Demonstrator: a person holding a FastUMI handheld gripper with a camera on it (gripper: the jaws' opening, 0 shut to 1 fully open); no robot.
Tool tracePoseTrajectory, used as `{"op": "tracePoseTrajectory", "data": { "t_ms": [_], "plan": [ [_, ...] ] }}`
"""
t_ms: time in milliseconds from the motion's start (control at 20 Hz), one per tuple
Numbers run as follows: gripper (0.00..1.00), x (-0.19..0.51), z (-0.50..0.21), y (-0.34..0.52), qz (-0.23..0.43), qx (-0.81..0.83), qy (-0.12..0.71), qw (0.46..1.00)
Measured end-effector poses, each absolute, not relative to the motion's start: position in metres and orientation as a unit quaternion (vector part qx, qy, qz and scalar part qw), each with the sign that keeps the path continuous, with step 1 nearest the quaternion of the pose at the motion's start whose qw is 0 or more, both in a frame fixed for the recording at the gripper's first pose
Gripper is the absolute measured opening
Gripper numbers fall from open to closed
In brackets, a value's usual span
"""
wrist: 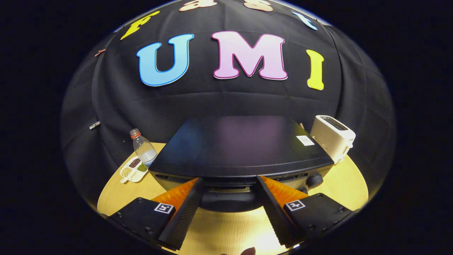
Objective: Open the toaster oven, put the food inside, and close the toaster oven door.
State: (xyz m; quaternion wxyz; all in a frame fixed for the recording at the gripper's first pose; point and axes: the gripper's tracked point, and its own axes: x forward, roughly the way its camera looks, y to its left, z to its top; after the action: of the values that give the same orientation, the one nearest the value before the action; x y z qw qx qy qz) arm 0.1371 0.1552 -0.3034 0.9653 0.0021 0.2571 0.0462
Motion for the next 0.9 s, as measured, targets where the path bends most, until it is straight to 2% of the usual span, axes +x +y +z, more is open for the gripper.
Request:
{"op": "tracePoseTrajectory", "data": {
  "t_ms": [400, 700, 900],
  "plan": [
    [0.99, 0.05, -0.342, 0.143, 0.026, 0.009, 0.295, 0.955],
    [0.99, -0.015, -0.415, 0.135, 0.018, 0.039, 0.412, 0.91],
    [0.98, -0.043, -0.414, 0.123, 0.016, 0.064, 0.453, 0.889]
  ]
}}
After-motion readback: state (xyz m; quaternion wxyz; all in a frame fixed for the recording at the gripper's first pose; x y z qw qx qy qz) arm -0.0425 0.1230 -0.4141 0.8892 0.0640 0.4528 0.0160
